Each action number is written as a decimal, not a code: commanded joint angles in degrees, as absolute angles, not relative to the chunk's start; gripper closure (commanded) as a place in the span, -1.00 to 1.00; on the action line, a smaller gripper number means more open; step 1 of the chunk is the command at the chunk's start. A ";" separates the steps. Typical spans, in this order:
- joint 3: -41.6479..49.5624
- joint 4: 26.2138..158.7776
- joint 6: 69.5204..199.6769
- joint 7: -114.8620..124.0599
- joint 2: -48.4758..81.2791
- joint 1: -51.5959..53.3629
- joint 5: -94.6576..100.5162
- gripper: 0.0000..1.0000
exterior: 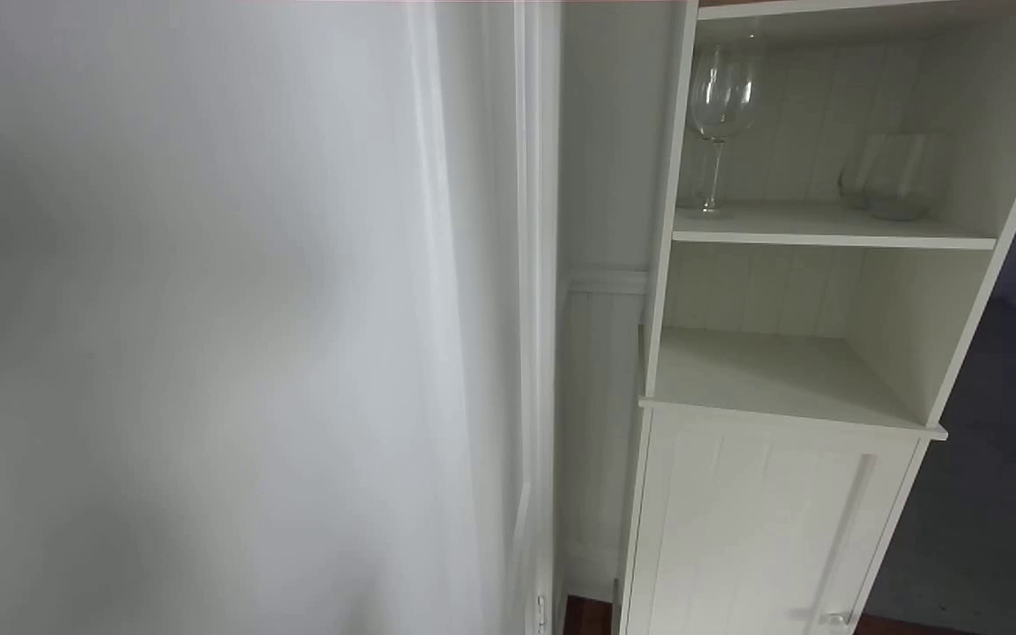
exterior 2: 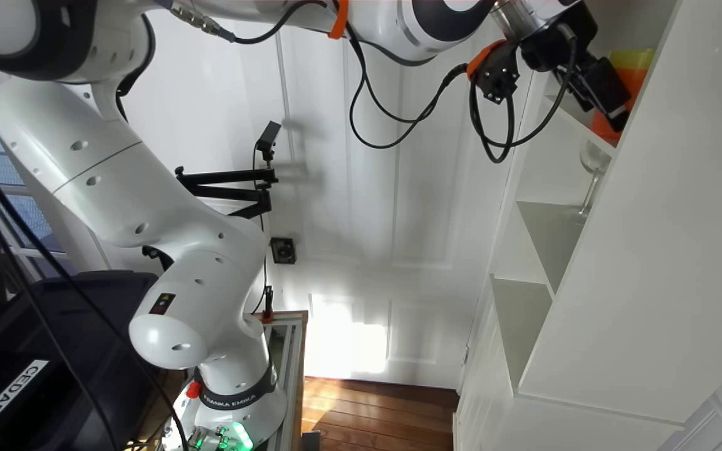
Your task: Place the plastic cups on the top shelf
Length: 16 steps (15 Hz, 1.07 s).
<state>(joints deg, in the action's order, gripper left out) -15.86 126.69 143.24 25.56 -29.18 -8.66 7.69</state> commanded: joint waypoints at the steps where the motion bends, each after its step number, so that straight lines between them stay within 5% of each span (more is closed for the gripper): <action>1: -16.18 124.44 143.72 28.07 -27.02 -9.38 10.33 -0.97; 3: -16.10 124.05 143.87 28.31 -26.54 -9.30 10.82 -0.79; 4: -16.01 123.97 143.93 28.35 -26.38 -9.25 11.06 -0.39; 9: -15.56 123.87 144.14 28.53 -26.01 -9.09 11.51 0.11; 16: -11.38 125.12 141.07 19.21 -30.59 -3.44 7.67 0.11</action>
